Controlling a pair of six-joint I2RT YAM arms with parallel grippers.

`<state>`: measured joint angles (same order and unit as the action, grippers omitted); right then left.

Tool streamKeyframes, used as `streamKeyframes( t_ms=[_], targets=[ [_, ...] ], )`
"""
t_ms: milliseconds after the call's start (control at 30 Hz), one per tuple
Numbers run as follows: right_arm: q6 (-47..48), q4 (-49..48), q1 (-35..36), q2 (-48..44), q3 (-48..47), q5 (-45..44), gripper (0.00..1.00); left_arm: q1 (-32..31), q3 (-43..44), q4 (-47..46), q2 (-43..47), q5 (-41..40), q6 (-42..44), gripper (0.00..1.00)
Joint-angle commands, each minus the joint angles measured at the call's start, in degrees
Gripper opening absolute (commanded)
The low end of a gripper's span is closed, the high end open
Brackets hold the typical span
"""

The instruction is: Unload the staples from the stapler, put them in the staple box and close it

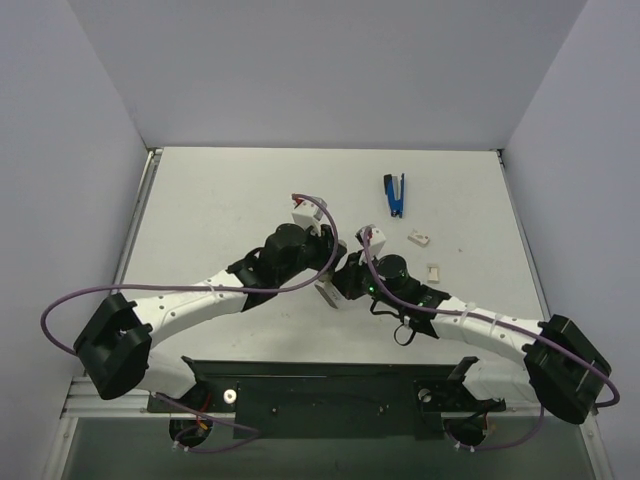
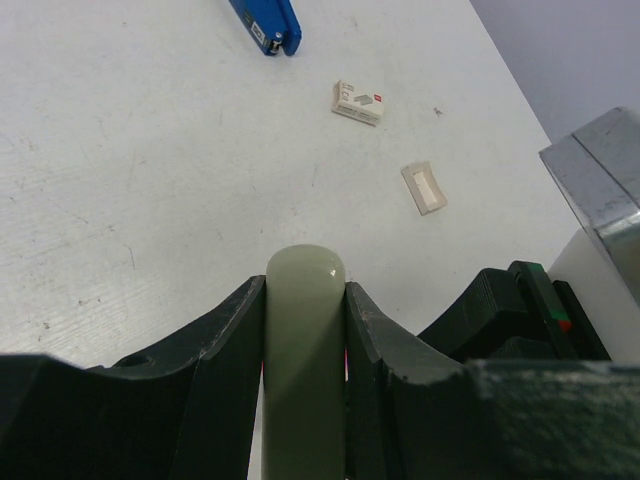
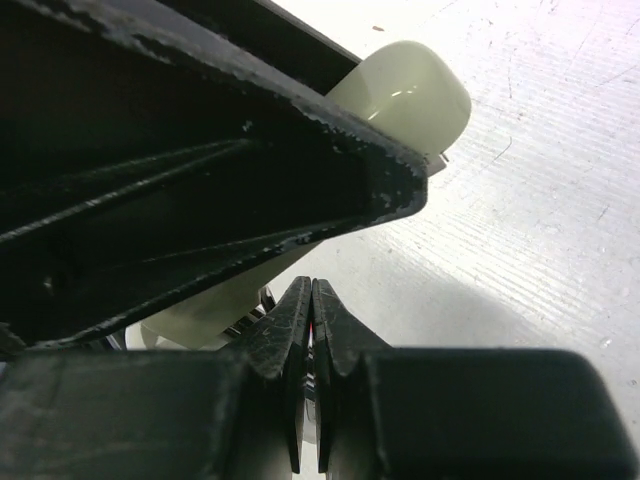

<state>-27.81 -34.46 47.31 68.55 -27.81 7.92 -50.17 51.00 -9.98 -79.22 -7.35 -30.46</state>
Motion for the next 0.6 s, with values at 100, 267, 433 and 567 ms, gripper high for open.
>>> streamKeyframes(
  t_ms=[100, 267, 433, 567],
  targets=[
    [-4.44, -8.43, -0.37, 2.54, -0.4, 6.14, 0.0, -0.19, 1.47, -10.5, -1.9, -5.83, 0.92, 0.0],
    [-6.29, -10.97, -0.64, 3.69, -0.75, 8.42, 0.0, -0.36, 1.82, -11.38, -3.04, -7.93, 1.36, 0.0],
    [-8.4, -13.18, -0.73, 4.66, -0.93, 10.18, 0.0, -0.54, 2.17, -12.08, -4.19, -9.08, 1.89, 0.0],
    [-9.63, -14.76, -0.81, 4.92, -0.66, 10.8, 0.0, -0.72, 2.35, -12.52, -4.98, -9.87, 2.16, 0.0]
  ],
)
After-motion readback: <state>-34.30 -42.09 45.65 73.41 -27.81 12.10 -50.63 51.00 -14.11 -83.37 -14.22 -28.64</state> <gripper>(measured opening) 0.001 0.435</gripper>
